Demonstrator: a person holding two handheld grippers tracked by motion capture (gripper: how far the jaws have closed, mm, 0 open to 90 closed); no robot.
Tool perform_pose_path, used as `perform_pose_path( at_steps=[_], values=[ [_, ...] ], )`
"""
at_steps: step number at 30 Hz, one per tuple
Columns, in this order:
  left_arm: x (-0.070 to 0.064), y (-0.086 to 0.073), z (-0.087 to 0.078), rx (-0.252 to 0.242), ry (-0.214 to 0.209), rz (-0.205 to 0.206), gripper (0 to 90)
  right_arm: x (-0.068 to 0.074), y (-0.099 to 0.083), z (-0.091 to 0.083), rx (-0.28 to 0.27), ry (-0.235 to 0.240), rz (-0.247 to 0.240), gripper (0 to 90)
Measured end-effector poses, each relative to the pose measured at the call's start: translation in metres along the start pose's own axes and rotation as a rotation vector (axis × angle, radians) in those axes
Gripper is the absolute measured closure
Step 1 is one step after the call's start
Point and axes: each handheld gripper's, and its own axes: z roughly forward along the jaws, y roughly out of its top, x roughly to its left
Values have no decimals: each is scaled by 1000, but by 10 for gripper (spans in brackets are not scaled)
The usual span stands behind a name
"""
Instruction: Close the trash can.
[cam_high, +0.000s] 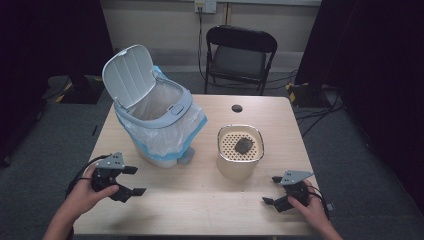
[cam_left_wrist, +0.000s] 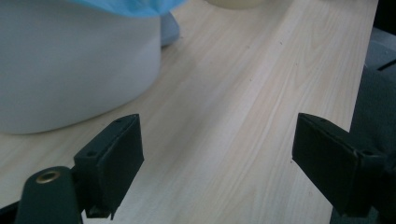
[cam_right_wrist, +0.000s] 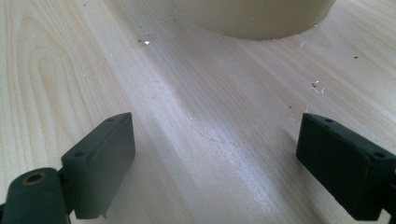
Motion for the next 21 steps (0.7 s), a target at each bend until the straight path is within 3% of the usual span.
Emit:
perform_pose_path(
  at_steps=[7,21],
  values=[
    [9,9,-17,-15,58,-20,160,0,0,0,0,0,0,113],
    [20,29,-39,-10,116,-25,160,0,0,0,0,0,0,114]
  ],
)
